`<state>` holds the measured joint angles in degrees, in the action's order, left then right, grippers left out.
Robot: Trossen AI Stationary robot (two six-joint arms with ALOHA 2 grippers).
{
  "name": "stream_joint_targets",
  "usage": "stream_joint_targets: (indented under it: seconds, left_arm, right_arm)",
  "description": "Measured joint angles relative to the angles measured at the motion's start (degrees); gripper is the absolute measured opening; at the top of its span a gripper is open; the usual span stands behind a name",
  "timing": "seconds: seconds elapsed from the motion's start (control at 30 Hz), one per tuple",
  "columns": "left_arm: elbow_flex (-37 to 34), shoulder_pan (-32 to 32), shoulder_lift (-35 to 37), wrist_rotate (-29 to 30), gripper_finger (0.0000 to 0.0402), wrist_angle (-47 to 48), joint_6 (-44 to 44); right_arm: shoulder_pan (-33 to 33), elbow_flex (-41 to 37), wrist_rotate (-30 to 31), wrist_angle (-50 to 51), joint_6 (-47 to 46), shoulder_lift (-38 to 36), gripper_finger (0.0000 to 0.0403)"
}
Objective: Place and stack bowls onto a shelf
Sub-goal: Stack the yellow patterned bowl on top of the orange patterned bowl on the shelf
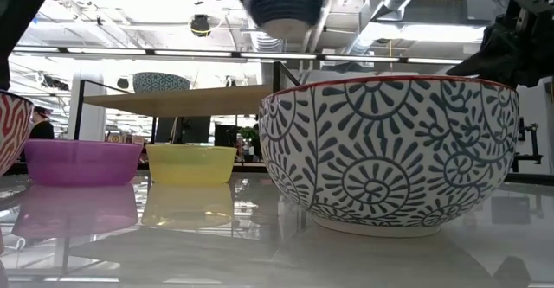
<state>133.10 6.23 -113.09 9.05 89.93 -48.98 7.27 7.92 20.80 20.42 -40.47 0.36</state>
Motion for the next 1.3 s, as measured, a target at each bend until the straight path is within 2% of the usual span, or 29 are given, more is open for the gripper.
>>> stream_joint_targets:
  seconds: [0.27,0.73,0.87,0.97,1.17,1.3]
  left_arm:
    - [-0.09,11.01,4.02,-0.01,0.0,0.08,8.62]
    - [-0.12,36.07,10.39,0.84,0.0001,0.11,20.14]
    - [-1.44,42.04,12.48,-0.91,0.0001,0.05,20.97]
    - [-5.97,44.91,16.24,-2.13,0.0001,-0.11,21.74]
    - [-22.49,48.58,27.73,-5.65,0.0001,0.42,18.32]
    - [-29.62,48.64,33.2,-3.86,0.0,0.22,17.22]
  right_arm:
    - [-0.02,0.0,0.41,0.66,-0.04,0.0,0.0164]
    - [-2.82,0.0,1.85,0.66,-0.05,0.0,0.0164]
    - [-3.73,0.0,1.85,0.66,-0.37,0.0,0.0164]
    - [-4.14,0.0,1.85,0.66,-0.5,0.0,0.0164]
    - [-5.33,0.0,1.85,0.66,-0.24,0.0,0.0164]
    - [-6.4,0.0,1.84,0.68,0.08,-0.02,0.0164]
